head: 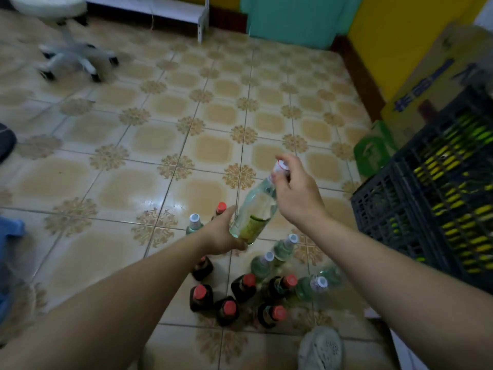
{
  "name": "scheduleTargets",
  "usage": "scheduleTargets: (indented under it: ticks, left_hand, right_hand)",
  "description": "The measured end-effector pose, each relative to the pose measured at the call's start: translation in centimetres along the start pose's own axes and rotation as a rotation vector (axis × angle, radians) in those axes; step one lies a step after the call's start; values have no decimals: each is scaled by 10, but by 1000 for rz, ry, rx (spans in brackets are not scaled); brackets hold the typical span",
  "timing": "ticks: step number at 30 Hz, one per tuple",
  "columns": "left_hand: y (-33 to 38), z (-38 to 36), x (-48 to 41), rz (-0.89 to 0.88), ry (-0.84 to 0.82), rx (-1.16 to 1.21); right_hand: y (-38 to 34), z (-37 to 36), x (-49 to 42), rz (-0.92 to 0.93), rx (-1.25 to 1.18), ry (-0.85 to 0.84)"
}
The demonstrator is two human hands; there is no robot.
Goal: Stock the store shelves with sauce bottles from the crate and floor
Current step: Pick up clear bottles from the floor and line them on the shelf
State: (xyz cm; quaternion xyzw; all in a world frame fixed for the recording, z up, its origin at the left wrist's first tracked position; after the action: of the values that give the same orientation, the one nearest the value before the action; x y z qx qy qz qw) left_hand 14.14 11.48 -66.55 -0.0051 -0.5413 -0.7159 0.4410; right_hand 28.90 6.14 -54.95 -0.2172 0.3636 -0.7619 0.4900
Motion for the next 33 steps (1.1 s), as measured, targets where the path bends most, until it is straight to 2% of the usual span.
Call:
scheduleTargets:
  ticks: [3, 6, 8, 10, 12, 14, 16, 20, 25, 33]
  left_hand:
    - [47, 14, 51, -147, 75, 34]
    - [96, 27, 103, -297, 179, 168]
    - [128, 35, 139, -389, 188, 281]
    - [157, 42, 174, -472, 147, 391]
    - [182, 44, 206, -531, 70, 528]
    - [203, 43, 233, -571, -28, 644]
    - [221, 41, 256, -601, -114, 688]
    - [252, 32, 295, -640, -132, 642]
    - [293, 15, 325, -705, -102, 606]
    - [344, -15, 326, -817, -232, 556]
  right_hand:
    - [-59, 52, 14, 92, -90, 166]
    - [-119, 102, 29, 195, -117, 320]
    - [-161, 135, 44, 268, -170, 403]
    - [-197, 165, 63, 318, -187, 421]
    - [-220, 187, 83, 336, -190, 314]
    - [-231, 203, 105, 306, -215, 140]
    - [-236, 216, 122, 306, -269, 75]
    - [-247, 246, 153, 379, -219, 270]
    - [-257, 285, 192, 423, -108, 423]
    - [-238, 344, 235, 323, -78, 415]
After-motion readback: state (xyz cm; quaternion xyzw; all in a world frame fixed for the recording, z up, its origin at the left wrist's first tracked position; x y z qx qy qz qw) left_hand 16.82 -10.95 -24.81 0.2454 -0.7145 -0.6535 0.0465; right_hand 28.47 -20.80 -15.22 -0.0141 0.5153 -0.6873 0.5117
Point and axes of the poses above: each hand's wrist, its own x-axis away from the middle knuckle, its own z-axis out of the back of the hand, y = z × x, the point moved 2 cm from there along -x, towards the middle knuckle, and after that the axes turned 1 degree about y, right-handed, at the moved point
